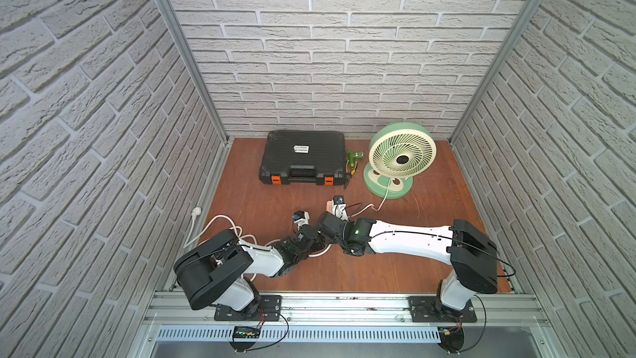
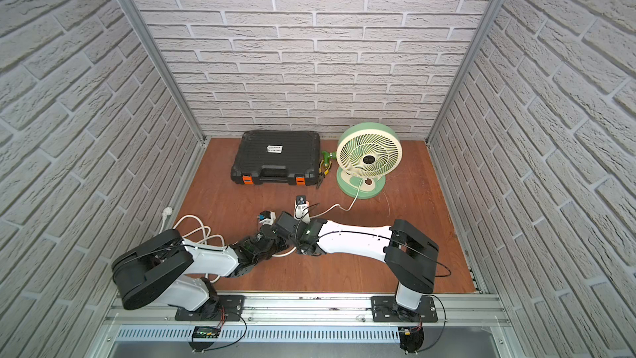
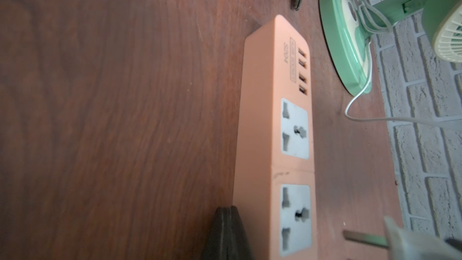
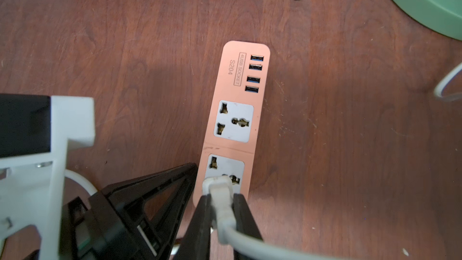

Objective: Plug the desk fan into the power strip
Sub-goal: Insert the plug into the socket.

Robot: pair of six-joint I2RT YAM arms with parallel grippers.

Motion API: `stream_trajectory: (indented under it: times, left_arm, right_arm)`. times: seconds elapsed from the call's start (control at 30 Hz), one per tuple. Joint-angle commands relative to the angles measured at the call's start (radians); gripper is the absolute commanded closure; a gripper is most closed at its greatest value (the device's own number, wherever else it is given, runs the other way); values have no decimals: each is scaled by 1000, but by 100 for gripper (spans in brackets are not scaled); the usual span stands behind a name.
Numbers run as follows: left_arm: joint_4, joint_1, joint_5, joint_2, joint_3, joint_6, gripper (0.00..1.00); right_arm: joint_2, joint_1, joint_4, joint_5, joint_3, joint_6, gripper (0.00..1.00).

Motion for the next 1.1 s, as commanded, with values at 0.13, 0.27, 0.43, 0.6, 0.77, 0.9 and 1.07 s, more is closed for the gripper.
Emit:
stream_trajectory:
  times: [0.13,0.27,0.43,0.6,0.77,0.9,1.07]
  left_arm:
    - [125,1,25,45,-38,-17,100]
    - [162,-8,29,73,-41,-19,100]
    - [209,-18,24,107,-53,-39,100]
    - [248,-19,6,117,-73,-52,100]
    - [295,-20,-10,119,-95,-48,100]
    - [305,-20,-16,121,-101,-41,100]
    - [313,-22,-18,122,-101,-37,100]
  right_arm:
    - [56,10,-86,27,50,113,97]
    - [69,10,-87,14,61,119,97]
    - [64,10,-78,14,59,117,97]
    - [61,10,-66,10,58,117,97]
    - [67,9,-78,12,72,121,97]
    - [50,10,-95,34,72,131,97]
    - [53,10,-124,37,86,158,97]
